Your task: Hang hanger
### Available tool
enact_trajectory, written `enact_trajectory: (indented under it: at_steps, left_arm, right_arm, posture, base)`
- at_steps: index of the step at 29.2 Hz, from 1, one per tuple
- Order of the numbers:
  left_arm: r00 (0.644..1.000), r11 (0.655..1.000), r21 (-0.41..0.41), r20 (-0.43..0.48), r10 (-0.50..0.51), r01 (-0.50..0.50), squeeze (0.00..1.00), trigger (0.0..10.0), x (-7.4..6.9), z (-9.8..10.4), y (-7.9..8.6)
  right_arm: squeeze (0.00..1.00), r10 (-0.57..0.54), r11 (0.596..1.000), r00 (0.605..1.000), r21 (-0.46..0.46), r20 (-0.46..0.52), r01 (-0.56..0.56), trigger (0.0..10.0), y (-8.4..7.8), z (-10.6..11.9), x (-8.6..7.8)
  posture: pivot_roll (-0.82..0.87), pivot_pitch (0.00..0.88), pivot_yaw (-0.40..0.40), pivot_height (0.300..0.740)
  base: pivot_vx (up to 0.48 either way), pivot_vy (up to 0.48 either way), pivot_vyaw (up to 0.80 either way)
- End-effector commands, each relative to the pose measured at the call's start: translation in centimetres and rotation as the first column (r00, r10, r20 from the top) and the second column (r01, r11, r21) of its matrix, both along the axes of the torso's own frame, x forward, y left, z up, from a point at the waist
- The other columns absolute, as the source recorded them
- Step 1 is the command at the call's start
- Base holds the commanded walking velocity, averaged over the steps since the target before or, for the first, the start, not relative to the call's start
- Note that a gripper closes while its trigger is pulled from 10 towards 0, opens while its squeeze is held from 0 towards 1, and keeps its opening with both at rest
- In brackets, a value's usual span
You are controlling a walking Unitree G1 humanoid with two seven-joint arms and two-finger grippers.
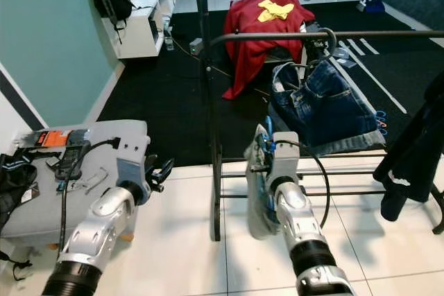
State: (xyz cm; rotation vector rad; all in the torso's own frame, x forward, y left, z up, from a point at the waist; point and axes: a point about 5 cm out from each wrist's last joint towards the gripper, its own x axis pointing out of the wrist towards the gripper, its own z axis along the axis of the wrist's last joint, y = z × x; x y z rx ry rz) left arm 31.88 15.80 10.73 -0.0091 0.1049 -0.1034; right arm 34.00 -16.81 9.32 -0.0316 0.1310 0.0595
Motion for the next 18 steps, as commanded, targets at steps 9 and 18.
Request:
enact_trajectory:
  at_steps: [9, 18]
  left_arm:
    - [0.999, 0.994, -0.108, 0.053, -0.014, 0.020, 0.00, 10.0, -0.7, 0.1, 0.0]
    - [0.987, 0.997, -0.079, 0.159, -0.010, 0.023, 0.00, 10.0, 0.0, 2.2, -0.6]
  right_arm:
    - [0.00, 0.122, 0.992, 0.955, -0.064, 0.271, -0.108, 10.0, -1.8, 5.4, 0.1]
    - [0.00, 0.224, 0.973, 0.923, -0.018, 0.314, -0.230, 10.0, 0.2, 7.7, 0.6]
  posture:
    - [-0.08, 0.040, 0.045, 0.740]
    - [-0.08, 0.042, 0.034, 0.740]
  base:
    - [0.000, 0.000, 0.00]
    - [0.118, 0.000, 0.00]
